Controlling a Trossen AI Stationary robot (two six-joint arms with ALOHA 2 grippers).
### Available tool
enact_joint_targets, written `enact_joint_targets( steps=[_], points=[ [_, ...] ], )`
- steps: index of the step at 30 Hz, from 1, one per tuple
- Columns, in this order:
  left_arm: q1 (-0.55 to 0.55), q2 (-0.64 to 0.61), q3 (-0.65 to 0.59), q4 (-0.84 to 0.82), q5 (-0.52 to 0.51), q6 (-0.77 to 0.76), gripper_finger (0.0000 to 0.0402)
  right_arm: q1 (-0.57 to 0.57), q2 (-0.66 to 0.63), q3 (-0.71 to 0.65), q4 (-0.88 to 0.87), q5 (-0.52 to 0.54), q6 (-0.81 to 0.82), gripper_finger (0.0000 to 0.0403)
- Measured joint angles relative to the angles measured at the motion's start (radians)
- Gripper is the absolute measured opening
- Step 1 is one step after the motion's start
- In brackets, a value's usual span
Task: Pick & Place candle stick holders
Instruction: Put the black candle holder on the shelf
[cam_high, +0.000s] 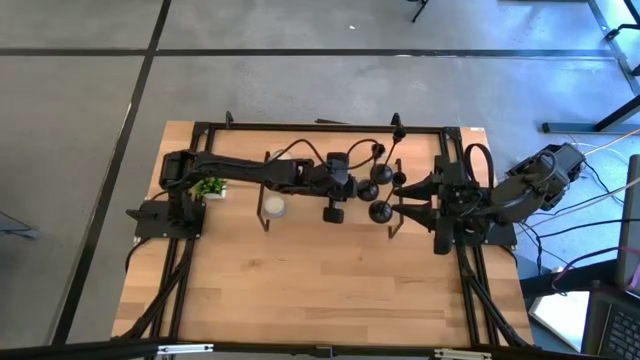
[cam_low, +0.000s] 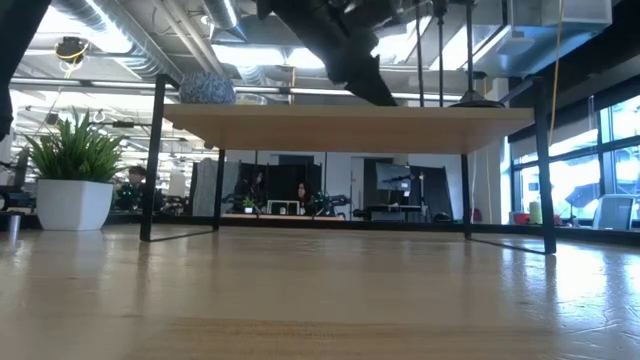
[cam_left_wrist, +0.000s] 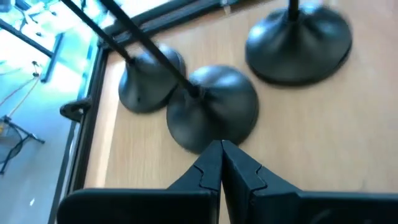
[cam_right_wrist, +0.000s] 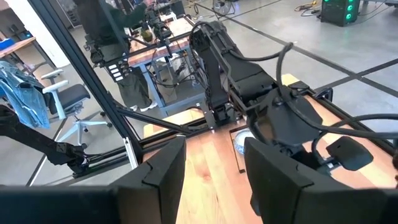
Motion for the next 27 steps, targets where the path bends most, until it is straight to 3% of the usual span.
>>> enact_joint_targets(
  steps=[12, 14, 18, 20, 27],
  points=[
    [0.000, -0.068, 0.000, -0.006, 0.010, -0.034, 0.0002, 0.000, 0.000, 0.000, 0.004, 0.008, -0.011, 0.0167],
    [0.022, -0.075, 0.000, 0.006, 0.081, -0.103, 0.0002, 0.000, 0.000, 0.000, 0.005, 0.008, -0.011, 0.0167],
    [0.083, -0.079, 0.001, 0.087, 0.378, -0.266, 0.0006, 0.000, 0.000, 0.000, 0.007, 0.008, -0.011, 0.0167],
    [0.099, -0.079, 0.000, 0.129, 0.452, -0.281, 0.0016, 0.000, 0.000, 0.000, 0.008, 0.008, -0.011, 0.0167],
    [0.103, -0.085, 0.001, 0.144, 0.390, -0.254, 0.0073, 0.000, 0.000, 0.000, 0.016, 0.000, -0.011, 0.0167]
  ],
)
